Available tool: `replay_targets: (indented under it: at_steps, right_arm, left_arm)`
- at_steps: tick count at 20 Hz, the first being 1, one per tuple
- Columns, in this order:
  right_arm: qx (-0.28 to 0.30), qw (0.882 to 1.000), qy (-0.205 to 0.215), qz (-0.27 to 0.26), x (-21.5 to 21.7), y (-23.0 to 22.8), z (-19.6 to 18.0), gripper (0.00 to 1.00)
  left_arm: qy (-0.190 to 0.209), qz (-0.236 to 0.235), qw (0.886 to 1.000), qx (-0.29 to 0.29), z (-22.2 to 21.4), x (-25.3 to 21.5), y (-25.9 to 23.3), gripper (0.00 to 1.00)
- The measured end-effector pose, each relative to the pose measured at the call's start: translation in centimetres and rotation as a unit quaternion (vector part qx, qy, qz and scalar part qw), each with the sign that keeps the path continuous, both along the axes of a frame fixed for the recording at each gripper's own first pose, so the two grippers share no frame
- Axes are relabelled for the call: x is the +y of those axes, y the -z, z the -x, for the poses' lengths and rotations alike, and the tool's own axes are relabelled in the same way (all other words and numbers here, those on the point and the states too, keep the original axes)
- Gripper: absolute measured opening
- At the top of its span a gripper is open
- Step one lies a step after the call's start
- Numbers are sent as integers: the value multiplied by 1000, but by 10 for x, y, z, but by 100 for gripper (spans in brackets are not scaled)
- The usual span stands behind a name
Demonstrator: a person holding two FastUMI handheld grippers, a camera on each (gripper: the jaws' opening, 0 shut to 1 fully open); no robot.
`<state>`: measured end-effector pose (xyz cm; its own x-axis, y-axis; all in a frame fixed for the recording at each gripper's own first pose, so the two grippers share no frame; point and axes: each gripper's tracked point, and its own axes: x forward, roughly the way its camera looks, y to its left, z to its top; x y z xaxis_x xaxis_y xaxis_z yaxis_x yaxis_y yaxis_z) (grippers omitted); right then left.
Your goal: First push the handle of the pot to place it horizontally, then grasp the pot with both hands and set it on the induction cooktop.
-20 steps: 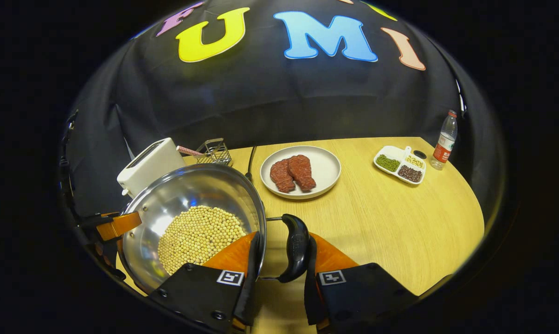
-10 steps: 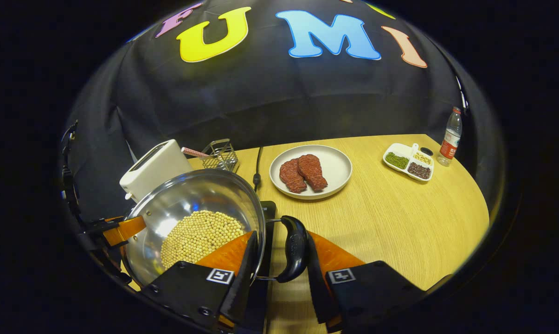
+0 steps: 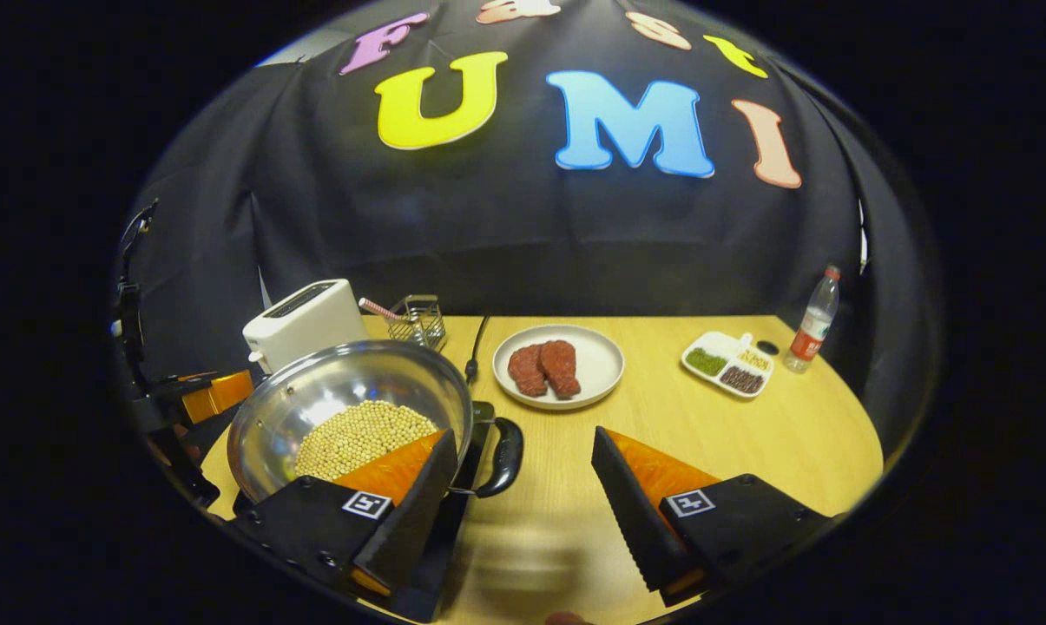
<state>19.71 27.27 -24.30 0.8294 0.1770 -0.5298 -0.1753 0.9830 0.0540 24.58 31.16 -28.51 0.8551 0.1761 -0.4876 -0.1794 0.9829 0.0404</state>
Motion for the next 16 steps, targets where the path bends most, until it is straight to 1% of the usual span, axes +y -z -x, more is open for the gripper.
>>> replay_targets:
  at_steps: [1,2,3,5,6,7,8,9,10,12,13,14,16]
  right_arm:
    - [-22,1000,3,4,-13,-15,3,99]
    - [-41,999,5,4,-24,-30,8,99]
    - [-57,998,8,4,-36,-45,13,99]
    - [-84,996,12,5,-65,-69,29,99]
    - [-97,995,18,7,-81,-80,36,99]
    - [-108,994,21,6,-97,-91,46,99]
    - [-117,993,23,2,-109,-101,56,94]
    - [-123,992,24,-4,-122,-111,68,99]
    - [-130,991,28,-11,-138,-122,80,99]
    - [-145,989,33,-24,-169,-142,103,99]
    - [-151,988,32,-29,-185,-149,115,94]
    - [-155,987,34,-29,-201,-154,129,98]
    - [-171,984,38,-27,-235,-167,154,99]
  left_arm:
    - [3,-4,1000,-20,5,-7,-18,77]
    - [7,-9,999,-41,11,-17,-36,77]
    - [11,-14,998,-60,19,-29,-56,80]
    - [22,-17,996,-88,39,-58,-95,80]
    - [28,-20,994,-100,51,-75,-111,77]
    - [31,-24,993,-112,62,-93,-130,80]
    - [35,-25,992,-123,74,-114,-148,77]
    - [40,-22,990,-132,86,-136,-166,77]
    - [47,-17,989,-143,99,-159,-181,77]
    - [54,-15,985,-163,129,-199,-211,77]
    - [56,-14,984,-171,148,-219,-225,77]
    - [58,-11,982,-178,169,-238,-235,77]
    - [60,-12,980,-188,207,-271,-250,77]
